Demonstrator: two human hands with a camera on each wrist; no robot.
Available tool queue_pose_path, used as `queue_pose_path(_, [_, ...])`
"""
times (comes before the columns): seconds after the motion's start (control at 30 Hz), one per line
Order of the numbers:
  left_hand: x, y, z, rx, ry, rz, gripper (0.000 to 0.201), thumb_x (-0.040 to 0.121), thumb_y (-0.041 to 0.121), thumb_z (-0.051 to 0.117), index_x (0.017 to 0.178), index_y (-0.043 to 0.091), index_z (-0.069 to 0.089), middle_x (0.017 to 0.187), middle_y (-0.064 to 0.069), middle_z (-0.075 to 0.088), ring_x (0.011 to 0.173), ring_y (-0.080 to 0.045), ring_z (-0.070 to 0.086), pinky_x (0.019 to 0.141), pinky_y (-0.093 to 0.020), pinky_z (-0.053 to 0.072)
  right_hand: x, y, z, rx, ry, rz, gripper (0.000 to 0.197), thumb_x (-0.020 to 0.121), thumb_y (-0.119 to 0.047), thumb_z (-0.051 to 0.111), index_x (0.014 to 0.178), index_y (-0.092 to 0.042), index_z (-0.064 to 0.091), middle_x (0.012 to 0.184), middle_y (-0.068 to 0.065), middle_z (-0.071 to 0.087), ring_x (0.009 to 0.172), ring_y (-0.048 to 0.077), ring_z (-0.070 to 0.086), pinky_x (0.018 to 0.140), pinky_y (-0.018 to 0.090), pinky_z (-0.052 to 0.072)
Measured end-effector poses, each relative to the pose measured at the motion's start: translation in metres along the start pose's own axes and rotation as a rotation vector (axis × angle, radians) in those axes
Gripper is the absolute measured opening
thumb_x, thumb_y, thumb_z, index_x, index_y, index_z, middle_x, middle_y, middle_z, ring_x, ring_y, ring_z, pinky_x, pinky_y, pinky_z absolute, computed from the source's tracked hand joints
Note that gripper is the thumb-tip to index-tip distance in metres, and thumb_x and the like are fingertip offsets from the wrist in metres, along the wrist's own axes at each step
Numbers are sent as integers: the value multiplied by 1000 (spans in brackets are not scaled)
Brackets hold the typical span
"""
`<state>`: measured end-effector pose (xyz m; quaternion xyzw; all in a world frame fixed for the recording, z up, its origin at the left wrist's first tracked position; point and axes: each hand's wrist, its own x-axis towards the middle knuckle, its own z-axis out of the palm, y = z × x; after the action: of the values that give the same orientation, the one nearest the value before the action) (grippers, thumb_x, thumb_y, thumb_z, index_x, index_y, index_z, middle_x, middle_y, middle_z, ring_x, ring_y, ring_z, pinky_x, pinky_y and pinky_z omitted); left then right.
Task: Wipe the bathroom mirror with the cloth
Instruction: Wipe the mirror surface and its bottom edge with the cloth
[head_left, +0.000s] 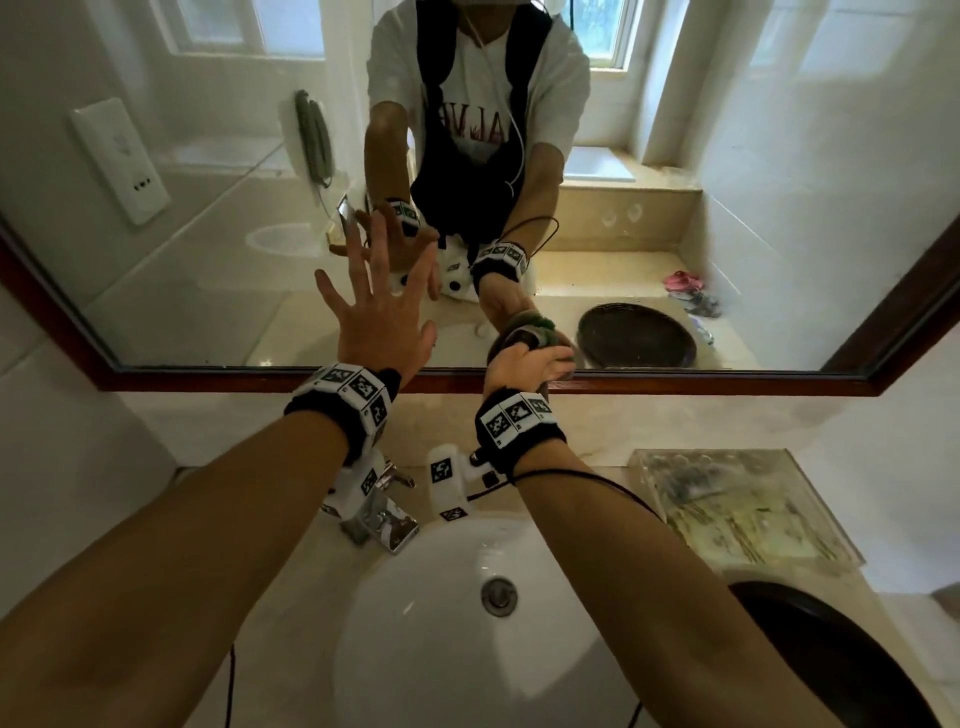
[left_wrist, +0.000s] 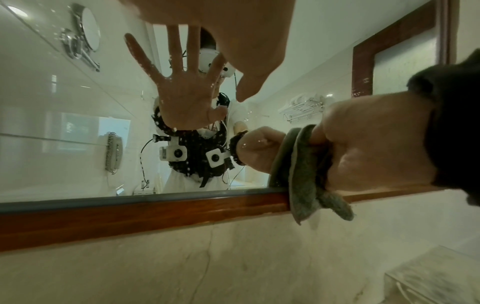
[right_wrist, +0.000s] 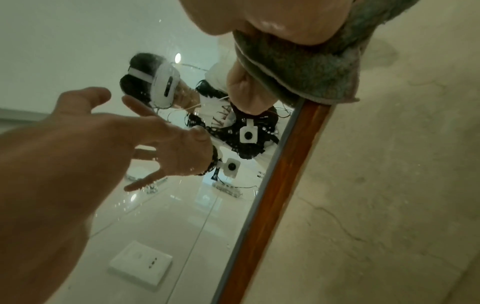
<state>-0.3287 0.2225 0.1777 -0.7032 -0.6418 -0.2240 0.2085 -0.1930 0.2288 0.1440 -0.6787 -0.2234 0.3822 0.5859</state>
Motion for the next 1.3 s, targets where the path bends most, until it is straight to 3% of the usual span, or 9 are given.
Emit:
queue_pose_path(0.17, [5, 17, -3, -37, 6, 11, 97, 75, 44, 73, 150, 38, 12, 159, -22, -7, 145, -44, -6, 104, -75, 12, 18, -6, -34, 102, 137, 15, 50, 94, -3, 51, 141, -4, 36, 146, 22, 36, 131, 37, 43, 107, 40, 36])
queue_pose_path(0.23, [4, 25, -2, -56, -1, 19, 94, 75, 43, 73, 149, 36, 16, 159, -21, -8, 145, -43, -7, 105, -75, 12, 29, -10, -55, 148, 210, 21, 46, 89, 1, 57, 131, -6, 41, 139, 23, 42, 120, 40, 51, 100, 39, 44])
queue_pose_path(0.47, [11, 50, -2, -120, -5, 32, 91, 75, 38, 74, 149, 36, 19, 160, -18, -10, 145, -39, -12, 107, -74, 6, 76, -34, -130, 19, 323, 59, 33, 96, -20, 53, 128, -12, 48, 141, 19, 36, 111, 38, 53, 79, 32, 39])
queue_pose_path(0.57, [13, 54, -5, -119, -6, 33, 95, 75, 40, 74, 150, 38, 15, 159, -17, -14, 145, -39, -14, 107, -73, 6, 89, -42, -140, 42, 365, 36, 40, 94, -37, 56, 129, -18, 49, 137, 17, 47, 112, 37, 56, 79, 32, 39])
queue_pose_path(0.67, [15, 53, -5, -106, -39, 10, 99, 76, 43, 73, 151, 42, 8, 159, -15, -19, 144, -40, -17, 107, -73, 6, 86, -48, -132, 97, 398, -18, 37, 92, -40, 56, 124, -21, 50, 128, 15, 56, 107, 35, 60, 77, 30, 40])
queue_pose_path(0.87, [17, 40, -4, -115, -41, -17, 107, 75, 43, 76, 150, 47, 0, 157, -15, -23, 142, -45, -18, 101, -77, 17, 57, -47, -96, 101, 283, -144, 32, 95, -29, 56, 125, -20, 48, 128, 15, 51, 99, 30, 58, 76, 28, 40])
queue_pose_path(0.97, [18, 37, -2, -112, -40, -21, 105, 77, 40, 74, 149, 49, -2, 157, -12, -25, 142, -44, -18, 101, -77, 21, 36, -38, -69, 54, 182, -248, 20, 92, -24, 60, 111, -23, 54, 117, 12, 56, 93, 26, 59, 77, 25, 42])
queue_pose_path(1.17, [16, 28, -5, -80, -94, 44, 103, 79, 26, 66, 148, 47, -8, 156, -11, -29, 140, -44, -22, 101, -76, 21, -5, -20, -11, -255, -36, -465, 17, 87, -15, 59, 103, -24, 57, 105, 7, 48, 91, 25, 54, 81, 29, 47])
queue_pose_path(1.3, [16, 23, -7, -86, -107, 71, 104, 76, 24, 66, 149, 47, -4, 156, -10, -28, 141, -44, -22, 101, -75, 20, -3, -19, -8, -266, -38, -476, 20, 85, -13, 58, 102, -25, 61, 105, 7, 50, 93, 27, 57, 85, 36, 52])
